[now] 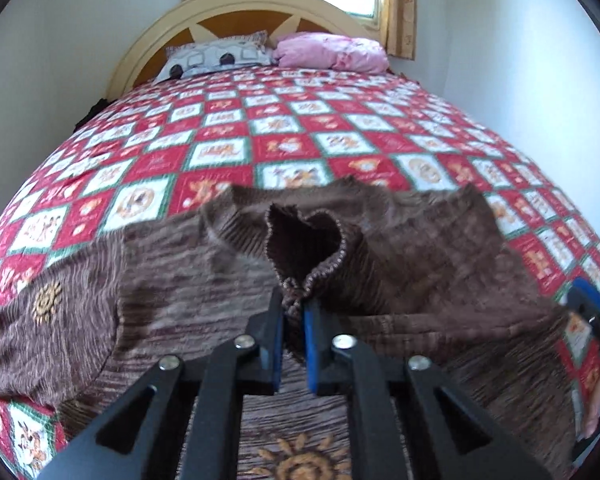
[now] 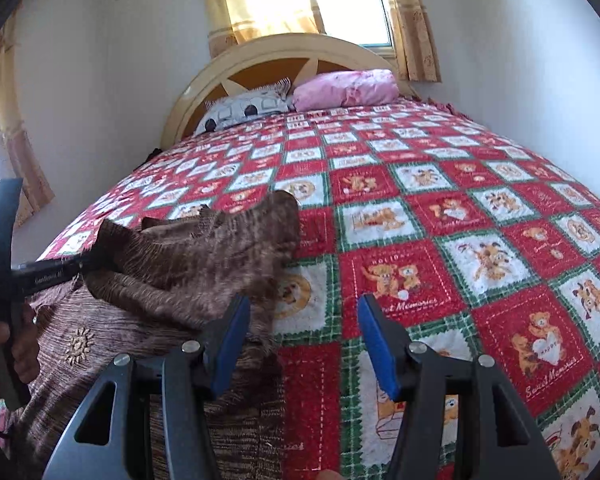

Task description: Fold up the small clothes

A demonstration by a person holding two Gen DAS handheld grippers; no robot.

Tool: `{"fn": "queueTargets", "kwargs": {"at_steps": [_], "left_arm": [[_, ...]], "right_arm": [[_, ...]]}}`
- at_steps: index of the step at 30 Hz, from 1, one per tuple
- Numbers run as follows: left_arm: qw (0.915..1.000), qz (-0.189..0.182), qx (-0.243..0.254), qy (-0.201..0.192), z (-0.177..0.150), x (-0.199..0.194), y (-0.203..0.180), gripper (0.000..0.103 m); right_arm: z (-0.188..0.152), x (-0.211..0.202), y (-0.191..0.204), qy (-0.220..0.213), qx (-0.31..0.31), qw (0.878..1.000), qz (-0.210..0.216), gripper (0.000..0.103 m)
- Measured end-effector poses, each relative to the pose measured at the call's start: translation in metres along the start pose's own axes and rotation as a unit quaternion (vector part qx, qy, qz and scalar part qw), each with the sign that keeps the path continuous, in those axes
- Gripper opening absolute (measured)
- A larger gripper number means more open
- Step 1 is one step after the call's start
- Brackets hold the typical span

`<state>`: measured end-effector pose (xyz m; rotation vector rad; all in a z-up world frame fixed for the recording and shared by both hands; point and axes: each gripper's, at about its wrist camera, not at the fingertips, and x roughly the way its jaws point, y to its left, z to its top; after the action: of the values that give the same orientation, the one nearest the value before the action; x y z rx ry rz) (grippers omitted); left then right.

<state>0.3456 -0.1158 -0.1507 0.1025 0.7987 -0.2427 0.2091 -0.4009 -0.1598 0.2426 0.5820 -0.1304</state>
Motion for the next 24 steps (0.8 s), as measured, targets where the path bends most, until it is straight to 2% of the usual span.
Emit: {"fn": "queueTargets", "kwargs": {"at_steps": [3, 6, 7, 10, 15, 18, 21, 24], "left_arm": [[0.9994, 0.025, -0.006, 0.025, -0.01, 0.007, 0.013, 0.016], [0.9984, 0.038, -0.028, 0.029, -0.016, 0.002, 0.033, 0.035], [0.9984, 0.043, -0.032, 0.022, -0.018, -0.003, 0.038, 0.037], [0.9986, 0.037, -0.034, 0.015, -0.018, -0.008, 0.043, 0.037], [0.9987, -0.012, -0.042, 0.024, -0.015, -0.002, 0.026, 0.037], [0.999, 0.009, -0.026, 0.036, -0.015, 0.007, 0.011, 0.037], [0.9974, 0.018, -0.013, 0.069, -0.024, 0.009, 0.007, 0.037], [0.997, 0.008, -0.002, 0.077, -0.038, -0.007, 0.005, 0.037]], "right_arm": [[-0.001, 0.002, -0.003, 0.006, 0.004, 1.0, 0.0, 0.057], [-0.001, 0.004, -0.003, 0.008, 0.004, 1.0, -0.001, 0.057], [-0.001, 0.005, -0.003, 0.009, 0.003, 1.0, -0.001, 0.057], [-0.002, 0.007, 0.001, 0.013, -0.005, 1.0, -0.006, 0.057], [-0.005, 0.008, 0.007, 0.018, -0.021, 1.0, -0.013, 0.057], [-0.005, 0.008, 0.007, 0.018, -0.022, 0.999, -0.014, 0.058], [-0.004, 0.007, 0.008, 0.018, -0.023, 0.999, -0.014, 0.058], [-0.005, 0.008, 0.008, 0.02, -0.024, 0.999, -0.015, 0.058]]}}
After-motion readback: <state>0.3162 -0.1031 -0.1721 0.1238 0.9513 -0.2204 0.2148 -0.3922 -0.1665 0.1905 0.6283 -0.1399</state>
